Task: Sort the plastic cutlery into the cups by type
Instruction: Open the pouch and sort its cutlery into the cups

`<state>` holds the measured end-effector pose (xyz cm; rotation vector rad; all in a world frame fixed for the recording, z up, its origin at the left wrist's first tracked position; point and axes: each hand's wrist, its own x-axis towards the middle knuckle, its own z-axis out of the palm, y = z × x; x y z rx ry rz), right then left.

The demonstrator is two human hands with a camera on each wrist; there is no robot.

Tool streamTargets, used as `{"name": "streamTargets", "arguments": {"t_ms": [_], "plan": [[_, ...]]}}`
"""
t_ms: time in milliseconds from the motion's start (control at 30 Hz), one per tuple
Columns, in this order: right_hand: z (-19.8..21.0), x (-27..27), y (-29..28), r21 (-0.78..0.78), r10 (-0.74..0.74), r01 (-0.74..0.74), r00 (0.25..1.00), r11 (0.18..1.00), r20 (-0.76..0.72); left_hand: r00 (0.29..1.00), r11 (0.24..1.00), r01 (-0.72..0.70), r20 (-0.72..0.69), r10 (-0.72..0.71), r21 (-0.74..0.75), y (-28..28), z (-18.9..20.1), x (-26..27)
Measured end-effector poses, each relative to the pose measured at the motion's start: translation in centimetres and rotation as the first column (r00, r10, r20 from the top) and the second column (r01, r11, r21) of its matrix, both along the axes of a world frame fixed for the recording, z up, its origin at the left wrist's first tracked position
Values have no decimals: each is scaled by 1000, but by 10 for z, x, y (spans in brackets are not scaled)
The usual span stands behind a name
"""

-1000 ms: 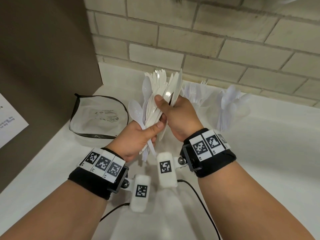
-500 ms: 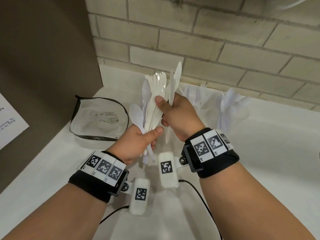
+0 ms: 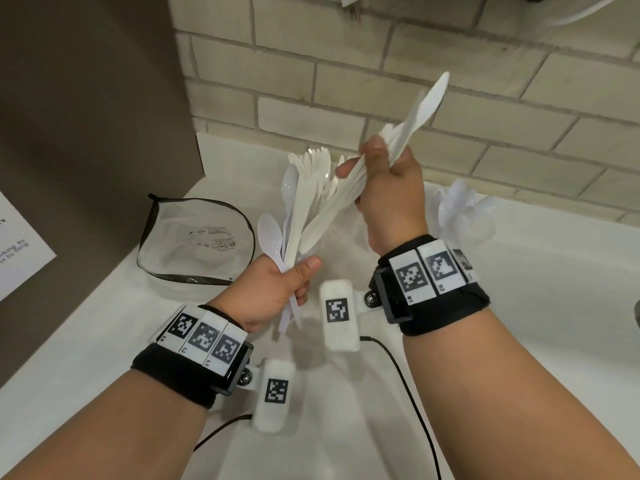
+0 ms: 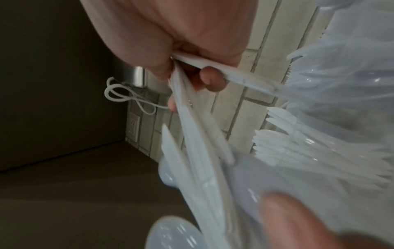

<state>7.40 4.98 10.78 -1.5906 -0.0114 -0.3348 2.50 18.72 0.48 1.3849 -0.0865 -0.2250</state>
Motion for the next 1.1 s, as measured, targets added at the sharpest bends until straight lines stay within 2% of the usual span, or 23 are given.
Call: {"name": "streamTargets", "arguments": {"t_ms": [100,167,267,367,533,667,733,800,900,1000,1100], "plan": [[15,-1,-10,39,-76,72,991,997,109,997,998,-43,-64,40,-43,1,-2,0],[19,-4,-11,69,-40,31,989,997,140,988,986,-106,-126,90,-129,0,0,1],[7,-10,-3,-35,57,-53,990,998,132,977,951,-155,-182,108,-268,-2,9,5],[-10,-18,4,-164,100,-78,986,983,132,972,926,-115,-231,31,-359,-1,17,9],[-12,-16,3,-95,107,-93,982,991,154,942,934,-120,-336,0,-336,3,18,7],[-22,-17,6,-134,179,-160,973,978,146,936,878,-101,-344,-75,-469,2,24,6],[-32,-21,10,-163,209,-188,971,969,118,948,867,-60,-301,-106,-495,2,28,7],[-38,-23,12,-159,220,-206,973,966,77,959,885,-18,-257,-116,-464,3,29,7],[-35,-20,13,-102,166,-164,986,981,12,958,931,-43,-281,-64,-361,4,25,6],[-28,-10,13,-78,42,-44,999,996,-31,969,986,-74,-242,37,-147,2,18,6],[-26,-7,14,-125,83,-100,988,987,-133,984,993,-108,-133,115,55,-3,18,3]]}}
